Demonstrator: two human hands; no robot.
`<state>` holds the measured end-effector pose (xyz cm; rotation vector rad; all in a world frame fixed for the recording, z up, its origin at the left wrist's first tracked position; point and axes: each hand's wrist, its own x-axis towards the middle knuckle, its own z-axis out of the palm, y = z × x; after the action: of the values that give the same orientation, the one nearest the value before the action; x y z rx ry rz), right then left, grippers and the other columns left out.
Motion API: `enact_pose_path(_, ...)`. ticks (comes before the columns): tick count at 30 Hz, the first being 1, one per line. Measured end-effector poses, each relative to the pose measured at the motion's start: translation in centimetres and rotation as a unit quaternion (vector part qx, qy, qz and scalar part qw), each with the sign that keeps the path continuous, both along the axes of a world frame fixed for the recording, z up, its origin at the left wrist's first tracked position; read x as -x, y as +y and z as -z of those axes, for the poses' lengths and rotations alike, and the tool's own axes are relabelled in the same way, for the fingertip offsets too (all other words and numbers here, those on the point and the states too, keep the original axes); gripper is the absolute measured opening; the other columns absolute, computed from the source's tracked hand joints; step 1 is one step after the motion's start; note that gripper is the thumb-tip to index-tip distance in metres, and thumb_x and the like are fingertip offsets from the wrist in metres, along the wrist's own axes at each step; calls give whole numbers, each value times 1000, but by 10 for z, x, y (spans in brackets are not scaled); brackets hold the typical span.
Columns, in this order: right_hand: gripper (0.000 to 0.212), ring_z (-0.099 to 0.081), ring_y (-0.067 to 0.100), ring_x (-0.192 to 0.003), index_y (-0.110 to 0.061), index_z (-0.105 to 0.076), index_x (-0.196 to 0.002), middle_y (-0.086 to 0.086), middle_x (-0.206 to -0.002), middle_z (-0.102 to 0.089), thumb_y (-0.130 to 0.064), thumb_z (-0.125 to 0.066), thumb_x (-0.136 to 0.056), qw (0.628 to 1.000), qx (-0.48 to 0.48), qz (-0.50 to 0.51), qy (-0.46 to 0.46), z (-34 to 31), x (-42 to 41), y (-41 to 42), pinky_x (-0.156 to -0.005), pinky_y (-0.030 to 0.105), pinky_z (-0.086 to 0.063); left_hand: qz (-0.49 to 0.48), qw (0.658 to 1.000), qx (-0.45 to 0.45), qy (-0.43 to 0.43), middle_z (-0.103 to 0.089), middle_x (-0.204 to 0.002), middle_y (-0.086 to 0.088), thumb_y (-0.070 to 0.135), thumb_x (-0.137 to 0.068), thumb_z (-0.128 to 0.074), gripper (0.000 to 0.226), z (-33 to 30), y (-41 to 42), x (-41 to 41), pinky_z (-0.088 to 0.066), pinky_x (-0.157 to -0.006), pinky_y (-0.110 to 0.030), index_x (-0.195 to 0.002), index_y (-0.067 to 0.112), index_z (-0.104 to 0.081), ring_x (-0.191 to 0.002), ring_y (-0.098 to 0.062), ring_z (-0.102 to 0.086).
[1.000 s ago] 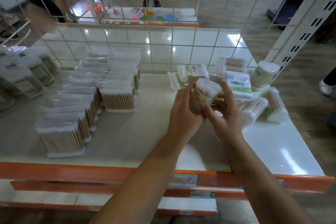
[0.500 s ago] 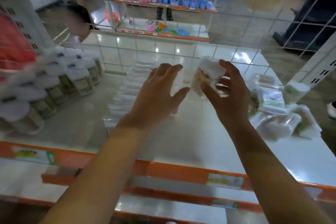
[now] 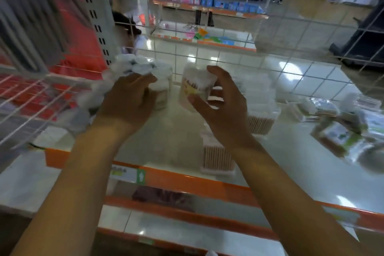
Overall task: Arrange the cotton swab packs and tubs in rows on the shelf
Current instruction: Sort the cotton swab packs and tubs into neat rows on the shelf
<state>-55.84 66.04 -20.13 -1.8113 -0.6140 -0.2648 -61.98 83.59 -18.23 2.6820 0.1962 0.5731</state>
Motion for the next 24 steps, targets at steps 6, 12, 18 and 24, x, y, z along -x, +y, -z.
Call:
enact_pose_path(6, 56, -51, 15, -103, -23, -42, -131, 2, -121, -48, -22, -68, -81, 995, 90, -10, 51, 28, 29, 56, -84, 31, -48, 19, 999, 8, 43, -55, -127, -13, 8, -94, -40, 32, 18, 53, -2, -35, -96, -38, -121, 8, -58, -118, -31, -47)
enact_pose_path(12, 55, -48, 19, -105, -15, -43, -131, 9, -121, -47, -18, -67, -82, 986, 152, 21, 65, 71, 33, 91, -77, 17, -31, 33, 996, 23, 76, -43, -142, -9, 5, -95, -39, 37, 34, 71, -4, -24, -106, -28, -131, 10, -49, -133, -21, -35)
enact_pose_path(18, 55, -48, 21, -108, -15, -41, -132, 10, -121, -46, -13, -65, -82, 990, 124, 34, 61, 75, 14, 110, -84, 27, -44, 51, 995, 6, 91, -43, -142, -8, 10, -96, -41, 37, 38, 83, -6, -26, -106, -30, -132, 12, -49, -132, -23, -36)
enact_pose_path(24, 57, -50, 25, -107, -16, -37, -134, 12, -123, -45, -16, -64, -83, 986, 142, 55, 67, 72, -3, 122, -84, 35, -47, 79, 994, -5, 79, -50, -135, -13, 25, -86, -34, 49, 39, 87, -6, -29, -103, -30, -126, 7, -55, -127, -27, -43)
